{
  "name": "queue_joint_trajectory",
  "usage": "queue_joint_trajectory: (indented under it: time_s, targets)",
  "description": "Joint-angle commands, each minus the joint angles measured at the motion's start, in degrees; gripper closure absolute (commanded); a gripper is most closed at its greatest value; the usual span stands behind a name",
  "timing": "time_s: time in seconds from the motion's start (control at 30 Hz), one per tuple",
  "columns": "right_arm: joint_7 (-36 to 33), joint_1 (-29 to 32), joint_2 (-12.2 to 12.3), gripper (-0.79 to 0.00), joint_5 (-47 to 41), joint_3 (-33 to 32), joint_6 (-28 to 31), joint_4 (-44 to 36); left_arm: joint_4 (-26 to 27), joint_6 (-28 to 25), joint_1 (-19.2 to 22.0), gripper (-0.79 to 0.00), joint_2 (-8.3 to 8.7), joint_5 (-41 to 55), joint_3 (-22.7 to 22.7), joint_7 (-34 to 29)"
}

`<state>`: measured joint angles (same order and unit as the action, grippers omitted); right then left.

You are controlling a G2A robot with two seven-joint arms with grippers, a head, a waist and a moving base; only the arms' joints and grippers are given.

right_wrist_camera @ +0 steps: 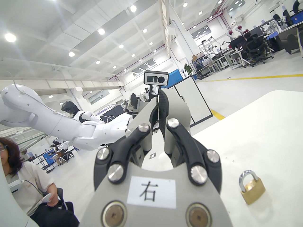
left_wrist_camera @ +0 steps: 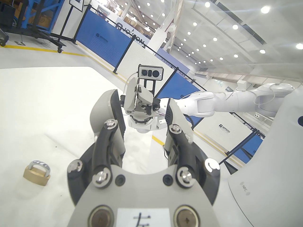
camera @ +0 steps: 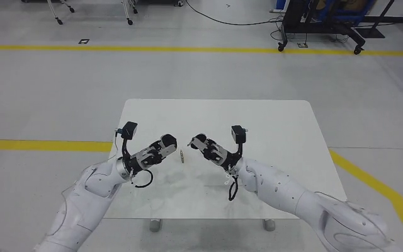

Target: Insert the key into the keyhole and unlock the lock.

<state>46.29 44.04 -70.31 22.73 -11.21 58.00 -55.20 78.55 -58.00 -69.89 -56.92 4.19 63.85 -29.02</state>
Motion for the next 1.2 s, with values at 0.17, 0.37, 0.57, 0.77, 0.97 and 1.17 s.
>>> queue_joint_trajectory:
  time_s: [0.17,0.37,0.57,0.77,0.97,1.17]
  targets:
    - [0.00,-0.68,-0.27,0.000,-1.05,1.47,0.00,-0.30,-0.06,0.00,0.58,-0.366,-0.39,0.51,-1.16,-2.88]
    - [-0.15,-0.51,-1.17,0.000,-0.47,1.47,0.00,-0.15,-0.57,0.00,1.21,-0.277,-0.65,1.70,-1.70,-4.85]
    - [-0.15,-0.51,-1.17,0.000,-0.47,1.47,0.00,-0.15,-0.57,0.00,1.21,-0.292,-0.65,1.70,-1.70,-4.85]
    - [-2.59,-0.21,-1.54,0.000,0.40,1.47,0.00,0.64,-0.99,0.00,1.26,-0.268,-0.69,1.33,-2.13,-5.93]
    - [-6.61,-0.93,-3.30,0.000,-2.18,1.47,0.00,3.12,-1.74,0.00,1.93,-0.209,-0.97,2.49,-2.18,-7.25]
    - [-6.73,-1.02,-3.36,0.000,-2.14,1.47,0.00,3.18,-1.92,0.00,1.83,-0.142,-1.16,3.17,-1.62,-8.08]
